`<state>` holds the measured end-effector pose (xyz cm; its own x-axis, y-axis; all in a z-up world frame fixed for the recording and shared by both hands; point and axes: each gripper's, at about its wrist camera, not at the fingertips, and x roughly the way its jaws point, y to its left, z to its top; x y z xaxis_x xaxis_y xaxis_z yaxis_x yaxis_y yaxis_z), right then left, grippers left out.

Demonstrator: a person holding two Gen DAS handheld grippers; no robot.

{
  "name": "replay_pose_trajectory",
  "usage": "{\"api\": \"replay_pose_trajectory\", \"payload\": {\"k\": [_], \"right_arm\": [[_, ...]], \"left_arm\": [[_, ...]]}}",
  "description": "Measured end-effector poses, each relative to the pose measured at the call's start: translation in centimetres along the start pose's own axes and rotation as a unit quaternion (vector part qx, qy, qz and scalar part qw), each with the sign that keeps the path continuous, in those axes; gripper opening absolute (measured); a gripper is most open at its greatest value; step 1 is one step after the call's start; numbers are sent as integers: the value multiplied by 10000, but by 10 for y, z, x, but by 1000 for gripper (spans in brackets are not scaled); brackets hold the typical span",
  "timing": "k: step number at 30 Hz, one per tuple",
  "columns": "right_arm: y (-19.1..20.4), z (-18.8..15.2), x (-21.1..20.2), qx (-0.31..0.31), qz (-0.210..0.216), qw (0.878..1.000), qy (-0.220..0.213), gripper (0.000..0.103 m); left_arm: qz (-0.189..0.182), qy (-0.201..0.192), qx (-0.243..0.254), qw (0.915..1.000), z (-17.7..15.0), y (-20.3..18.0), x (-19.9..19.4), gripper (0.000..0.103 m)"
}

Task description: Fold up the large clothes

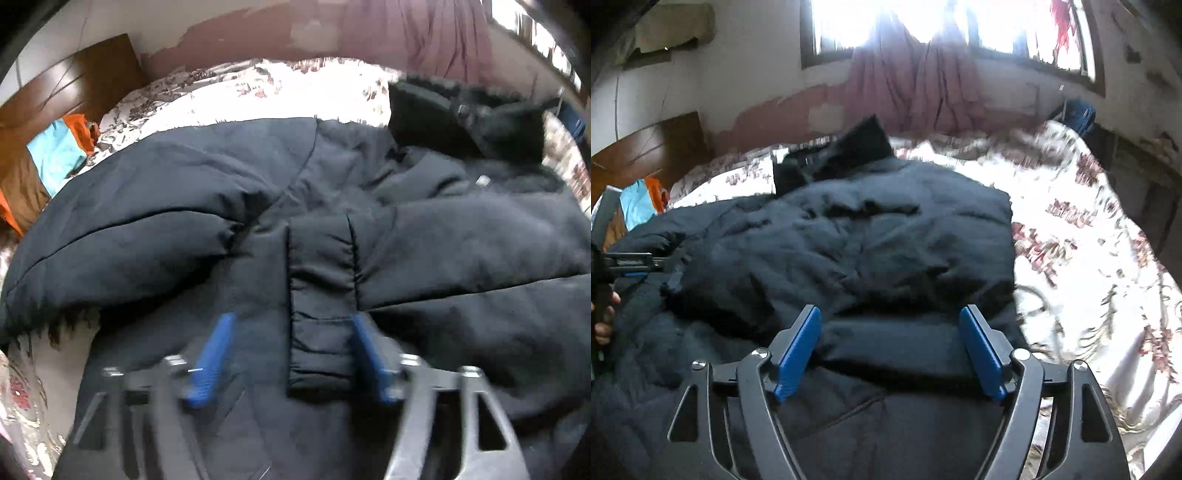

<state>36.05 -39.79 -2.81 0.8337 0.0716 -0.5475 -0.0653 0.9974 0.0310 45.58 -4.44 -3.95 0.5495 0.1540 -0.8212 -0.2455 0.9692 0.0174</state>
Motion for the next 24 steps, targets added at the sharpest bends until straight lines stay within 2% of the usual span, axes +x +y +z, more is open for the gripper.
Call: {"api": "replay_pose_trajectory", "payload": {"k": [2, 5, 6, 9, 13, 16, 20, 21, 23, 24], "right_arm": [[2, -2, -18, -29, -16, 9998, -214, 77], [4, -6, -43, 35, -76, 9994, -323, 87], [3, -8, -53, 112, -100, 9995, -284, 87], [2, -17, -83, 359, -235, 9990, -127, 87], [9, -32, -121, 502, -634, 9967, 26, 89], [31, -36, -132, 243, -746, 9965, 298, 89], [86, -24, -127, -706, -816, 9925, 571, 89], [99, -19, -124, -855, -789, 9914, 596, 89], [127, -4, -109, -1088, -726, 9893, 643, 89], [139, 3, -102, -1140, -699, 9888, 660, 89]], "left_arm": [[-366, -93, -235, 9990, -5, 15, -11, 81], [-824, -75, -677, 9943, -16, 44, -30, 83], [-944, -71, -804, 9923, -20, 53, -35, 83], [-1313, -110, -1330, 9823, -36, 100, -51, 84], [-1758, -273, -1876, 9660, -61, 159, -63, 88], [-2015, -432, -2171, 9541, -82, 202, -60, 92], [-2330, -658, -2805, 9288, -108, 258, -43, 92], [-2355, -768, -3022, 9205, -114, 271, -39, 92], [-2441, -954, -3597, 8955, -118, 292, -36, 93], [-2534, -1035, -3699, 8878, -112, 299, -34, 94]]}}
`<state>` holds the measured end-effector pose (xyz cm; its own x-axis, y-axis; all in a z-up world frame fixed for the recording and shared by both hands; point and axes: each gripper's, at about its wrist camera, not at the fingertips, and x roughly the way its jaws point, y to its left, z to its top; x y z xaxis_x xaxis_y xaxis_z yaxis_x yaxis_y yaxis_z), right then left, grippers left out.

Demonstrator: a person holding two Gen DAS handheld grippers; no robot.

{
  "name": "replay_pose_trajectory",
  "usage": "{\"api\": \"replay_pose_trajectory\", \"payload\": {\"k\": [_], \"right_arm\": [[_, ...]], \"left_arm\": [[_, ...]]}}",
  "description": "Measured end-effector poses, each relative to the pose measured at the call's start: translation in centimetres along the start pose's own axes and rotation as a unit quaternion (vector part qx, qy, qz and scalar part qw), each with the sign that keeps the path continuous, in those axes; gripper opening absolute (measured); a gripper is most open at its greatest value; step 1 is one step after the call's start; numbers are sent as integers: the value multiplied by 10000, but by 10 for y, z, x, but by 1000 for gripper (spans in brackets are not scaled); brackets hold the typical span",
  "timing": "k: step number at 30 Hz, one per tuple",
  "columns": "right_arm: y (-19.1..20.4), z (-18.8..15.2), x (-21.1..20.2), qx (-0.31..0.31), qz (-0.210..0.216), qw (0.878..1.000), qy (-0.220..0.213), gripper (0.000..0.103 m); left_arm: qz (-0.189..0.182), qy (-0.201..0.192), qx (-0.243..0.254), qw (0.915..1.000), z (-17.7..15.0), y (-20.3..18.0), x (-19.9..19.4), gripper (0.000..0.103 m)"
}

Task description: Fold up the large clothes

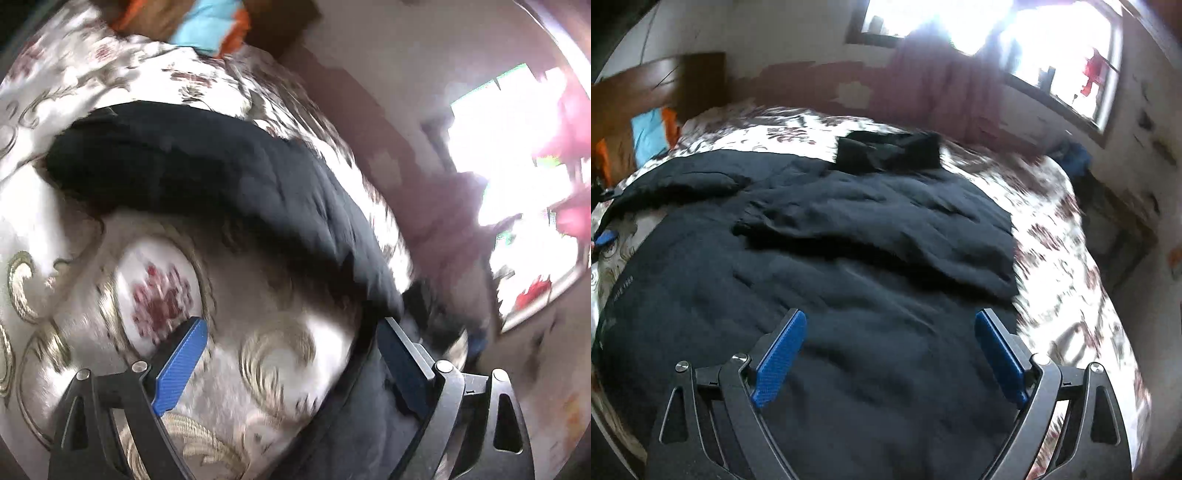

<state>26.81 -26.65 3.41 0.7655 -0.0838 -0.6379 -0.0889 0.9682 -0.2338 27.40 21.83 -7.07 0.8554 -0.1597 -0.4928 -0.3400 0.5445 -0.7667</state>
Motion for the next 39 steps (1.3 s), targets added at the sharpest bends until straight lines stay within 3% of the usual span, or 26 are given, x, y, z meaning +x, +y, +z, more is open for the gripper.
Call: {"api": "replay_pose_trajectory", "payload": {"k": [4, 7, 11, 13, 17, 19, 21, 22, 24, 27, 31, 34, 36, 39], "right_arm": [[43, 43, 40, 88, 210, 9996, 154, 89], [70, 67, 81, 321, 282, 9986, 306, 89], [102, 83, 124, 347, -33, 9988, 344, 89], [122, 86, 146, 70, -247, 9990, 367, 89], [165, 76, 185, -593, -807, 9910, 892, 90], [174, 70, 191, -771, -1025, 9881, 851, 91], [178, 68, 192, -822, -1152, 9866, 817, 94], [178, 68, 192, -827, -1166, 9863, 821, 94], [178, 68, 192, -816, -1152, 9866, 818, 95], [178, 68, 191, -800, -1140, 9869, 819, 95], [150, 74, 164, -249, -611, 9964, 537, 95], [114, 76, 132, 522, 58, 9984, 203, 95], [96, 70, 118, 618, 281, 9976, 160, 95], [68, 57, 101, 612, 337, 9975, 113, 95]], "left_arm": [[-249, 103, 47, 9996, 28, 2, 20, 96], [-471, 112, -330, 9983, 45, 20, 31, 96], [-668, -51, -606, 9959, 61, 33, 34, 97], [-677, -177, -773, 9946, 69, 39, 36, 97], [-800, -262, -1295, 9880, 77, 53, 34, 94], [-710, -343, -1338, 9879, 80, 58, 32, 85], [-511, -439, -1404, 9878, 83, 65, 31, 64], [-463, -460, -1461, 9871, 85, 68, 32, 59], [-388, -426, -1614, 9852, 88, 76, 34, 32], [-497, -417, -1530, 9861, 96, 78, 34, 13], [-592, -779, -893, 9912, 101, 56, 16, 9], [-601, -1058, 36, 9926, 103, 22, -5, 8], [-681, -1264, 671, 9874, 98, -2, -19, 8], [-712, -1473, 1639, 9728, 87, -55, -32, 8]]}}
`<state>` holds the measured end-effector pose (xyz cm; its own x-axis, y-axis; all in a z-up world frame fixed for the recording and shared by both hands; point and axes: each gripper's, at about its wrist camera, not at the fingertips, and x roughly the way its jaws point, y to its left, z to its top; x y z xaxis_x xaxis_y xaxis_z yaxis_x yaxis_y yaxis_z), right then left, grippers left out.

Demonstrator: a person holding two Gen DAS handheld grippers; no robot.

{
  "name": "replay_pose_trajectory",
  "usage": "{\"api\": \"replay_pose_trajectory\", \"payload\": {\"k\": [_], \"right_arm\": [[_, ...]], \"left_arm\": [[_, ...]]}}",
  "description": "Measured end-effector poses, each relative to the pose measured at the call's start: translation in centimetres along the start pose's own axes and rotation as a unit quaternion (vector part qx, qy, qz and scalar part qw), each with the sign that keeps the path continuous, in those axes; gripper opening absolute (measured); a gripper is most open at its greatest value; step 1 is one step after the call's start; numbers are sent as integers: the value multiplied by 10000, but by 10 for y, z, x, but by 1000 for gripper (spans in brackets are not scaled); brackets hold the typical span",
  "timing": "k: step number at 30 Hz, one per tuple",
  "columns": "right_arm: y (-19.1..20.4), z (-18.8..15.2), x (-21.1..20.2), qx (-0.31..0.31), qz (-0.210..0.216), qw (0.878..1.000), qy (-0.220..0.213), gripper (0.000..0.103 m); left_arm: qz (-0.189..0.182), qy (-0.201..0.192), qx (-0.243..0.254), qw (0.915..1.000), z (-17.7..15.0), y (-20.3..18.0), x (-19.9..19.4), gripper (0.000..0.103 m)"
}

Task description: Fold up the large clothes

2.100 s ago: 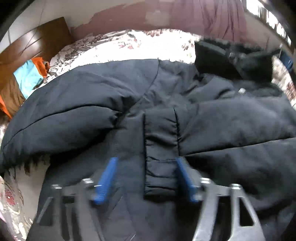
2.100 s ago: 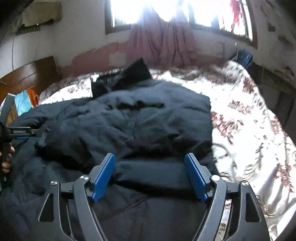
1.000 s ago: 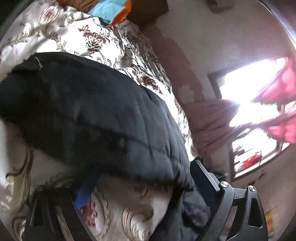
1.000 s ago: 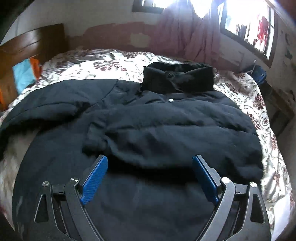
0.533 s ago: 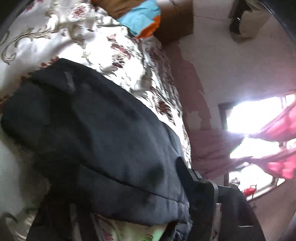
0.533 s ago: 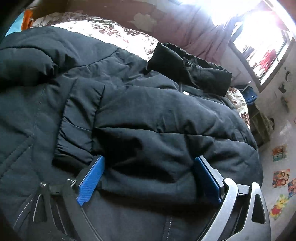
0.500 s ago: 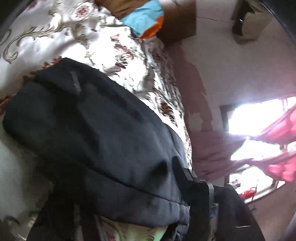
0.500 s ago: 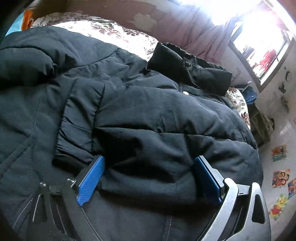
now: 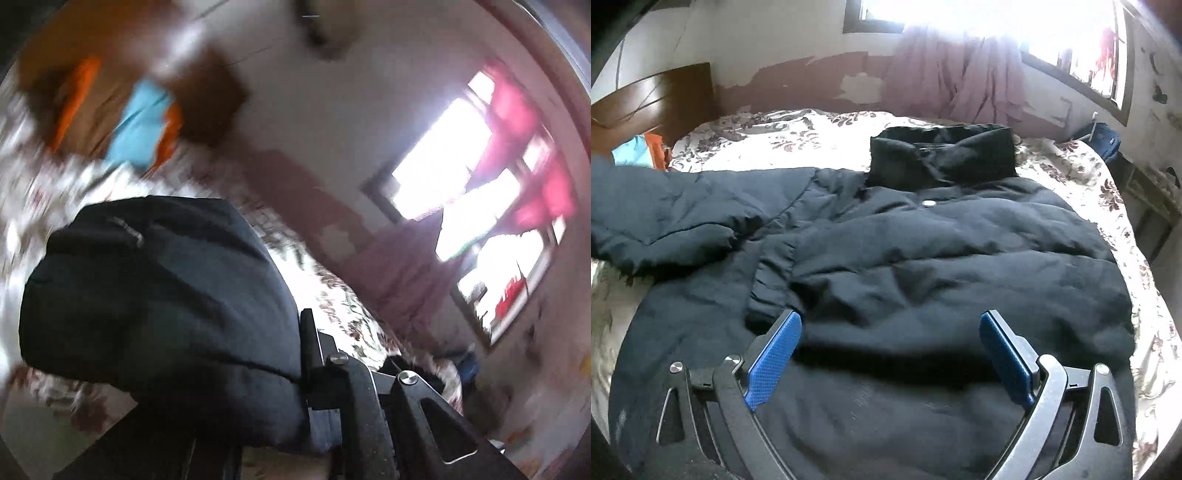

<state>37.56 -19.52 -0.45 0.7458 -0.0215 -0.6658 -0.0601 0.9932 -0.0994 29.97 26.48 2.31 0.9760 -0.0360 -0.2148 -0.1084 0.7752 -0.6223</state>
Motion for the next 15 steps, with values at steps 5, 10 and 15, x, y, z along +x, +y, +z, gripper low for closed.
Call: {"api": "replay_pose_trajectory", "payload": {"k": [5, 10, 15], "right_arm": [[-72, -13, -20, 612, 918, 9937, -195, 95], [-148, -33, -37, 1256, 1120, 9826, -782, 95], [-216, -69, -48, 2062, 1135, 9628, -1326, 95]], "left_arm": [[-276, 124, 1311, 9909, 12, -99, 4, 8], [-535, 245, 2484, 9669, -6, -206, 6, 8], [-602, 847, 3299, 9383, -70, -296, 16, 9]]}}
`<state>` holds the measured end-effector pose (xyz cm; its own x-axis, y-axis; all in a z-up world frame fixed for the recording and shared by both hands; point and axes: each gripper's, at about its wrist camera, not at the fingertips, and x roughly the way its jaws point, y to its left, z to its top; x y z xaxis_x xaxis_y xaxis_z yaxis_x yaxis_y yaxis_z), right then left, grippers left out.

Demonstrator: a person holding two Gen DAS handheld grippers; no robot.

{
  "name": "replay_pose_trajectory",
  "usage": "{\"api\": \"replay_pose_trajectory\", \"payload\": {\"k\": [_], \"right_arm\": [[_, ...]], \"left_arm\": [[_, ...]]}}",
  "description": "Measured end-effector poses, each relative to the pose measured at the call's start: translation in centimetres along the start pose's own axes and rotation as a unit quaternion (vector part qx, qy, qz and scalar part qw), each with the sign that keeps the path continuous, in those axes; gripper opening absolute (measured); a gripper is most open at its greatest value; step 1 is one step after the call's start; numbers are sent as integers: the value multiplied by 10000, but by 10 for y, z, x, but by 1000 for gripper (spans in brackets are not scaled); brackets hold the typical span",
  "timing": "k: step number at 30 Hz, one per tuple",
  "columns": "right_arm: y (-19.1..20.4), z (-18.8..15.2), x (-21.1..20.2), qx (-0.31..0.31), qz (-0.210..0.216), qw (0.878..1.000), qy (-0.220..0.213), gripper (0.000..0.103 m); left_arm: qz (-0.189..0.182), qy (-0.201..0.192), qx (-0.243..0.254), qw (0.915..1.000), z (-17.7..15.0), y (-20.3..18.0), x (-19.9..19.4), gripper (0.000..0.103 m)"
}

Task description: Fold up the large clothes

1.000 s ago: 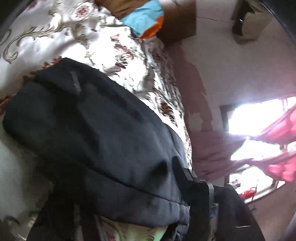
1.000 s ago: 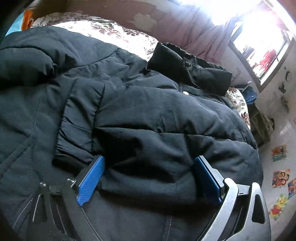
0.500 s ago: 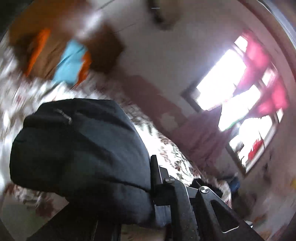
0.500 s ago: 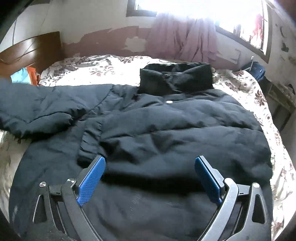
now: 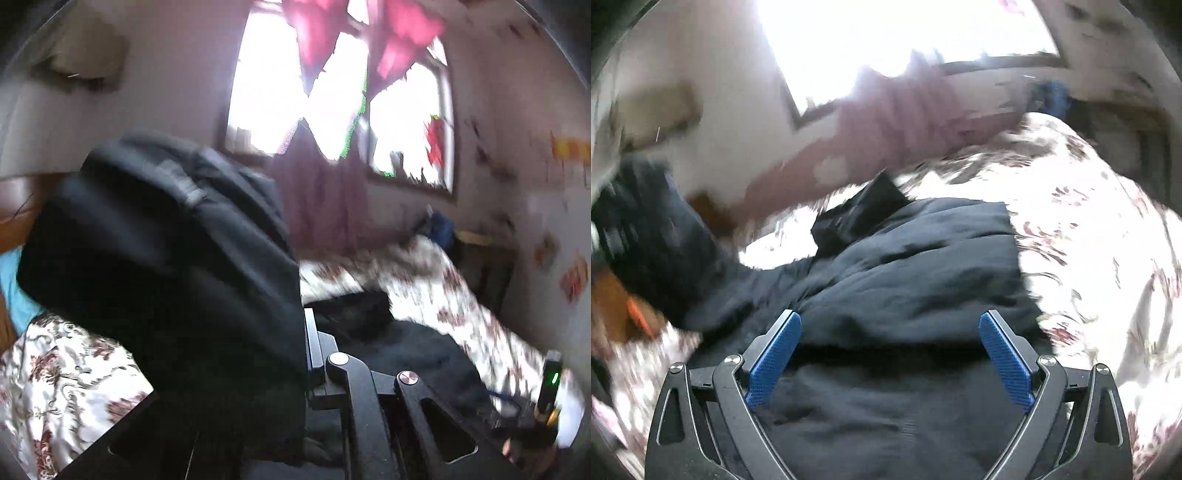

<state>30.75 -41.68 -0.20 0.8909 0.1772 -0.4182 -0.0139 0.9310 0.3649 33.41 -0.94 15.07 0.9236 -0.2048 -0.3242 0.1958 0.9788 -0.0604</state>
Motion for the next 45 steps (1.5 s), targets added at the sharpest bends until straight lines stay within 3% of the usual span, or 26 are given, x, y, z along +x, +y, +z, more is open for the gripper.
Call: {"api": "replay_pose_trajectory", "payload": {"k": [3, 6, 9, 11, 12, 13, 16, 17, 18, 20, 22, 25, 30, 34, 39, 42, 45], "right_arm": [[-48, 0, 0, 830, 152, 9964, -6, 95], [-80, -9, 11, 1364, 158, 9905, 85, 95], [-108, -16, 26, 2154, 644, 9740, 259, 95], [-115, -20, 39, 2463, 947, 9641, 308, 95], [-113, -22, 44, 2513, 968, 9626, 314, 95], [-111, -23, 50, 2492, 963, 9631, 324, 95], [-101, -23, 65, 2338, 959, 9667, 402, 95], [-100, -21, 68, 2274, 1001, 9678, 412, 95], [-96, -20, 70, 2205, 1029, 9691, 404, 95], [-89, -18, 69, 2070, 1033, 9722, 352, 95], [-84, -18, 63, 1932, 759, 9778, 275, 95], [-82, -17, 52, 1868, 403, 9815, 102, 95], [-90, -17, 34, 2097, 412, 9767, -214, 95], [-88, -21, 28, 2135, 701, 9744, 11, 95], [-55, -29, 39, 1380, 725, 9850, 745, 92], [-39, -38, 42, 1007, 507, 9879, 1062, 60], [-35, -45, 42, 895, 270, 9895, 1101, 33]], "left_arm": [[-169, 630, 302, 9974, -17, -60, 25, 8], [-477, 1226, 280, 9909, -43, -107, 53, 9], [-801, 2216, 193, 9717, -74, -143, 88, 11], [-851, 2902, 372, 9524, -98, -166, 106, 12], [-839, 3142, 480, 9444, -109, -175, 110, 13], [-808, 3215, 546, 9419, -114, -180, 110, 14], [-895, 3110, 508, 9448, -119, -177, 98, 25], [-969, 3095, 420, 9450, -120, -177, 95, 34], [-1056, 3102, 287, 9444, -121, -178, 93, 54], [-1163, 3088, 62, 9440, -126, -182, 86, 81], [-1152, 2964, -10, 9481, -126, -175, 82, 82], [-1143, 3010, -239, 9465, -129, -167, 81, 83], [-869, 2865, -655, 9519, -132, -133, 61, 83], [-273, 2738, -937, 9568, -134, -95, 49, 86], [152, 2755, -1338, 9518, -135, -53, 53, 86], [348, 2639, -1559, 9512, -133, -35, 57, 86], [758, 2581, -1640, 9491, -129, -24, 63, 86]]}}
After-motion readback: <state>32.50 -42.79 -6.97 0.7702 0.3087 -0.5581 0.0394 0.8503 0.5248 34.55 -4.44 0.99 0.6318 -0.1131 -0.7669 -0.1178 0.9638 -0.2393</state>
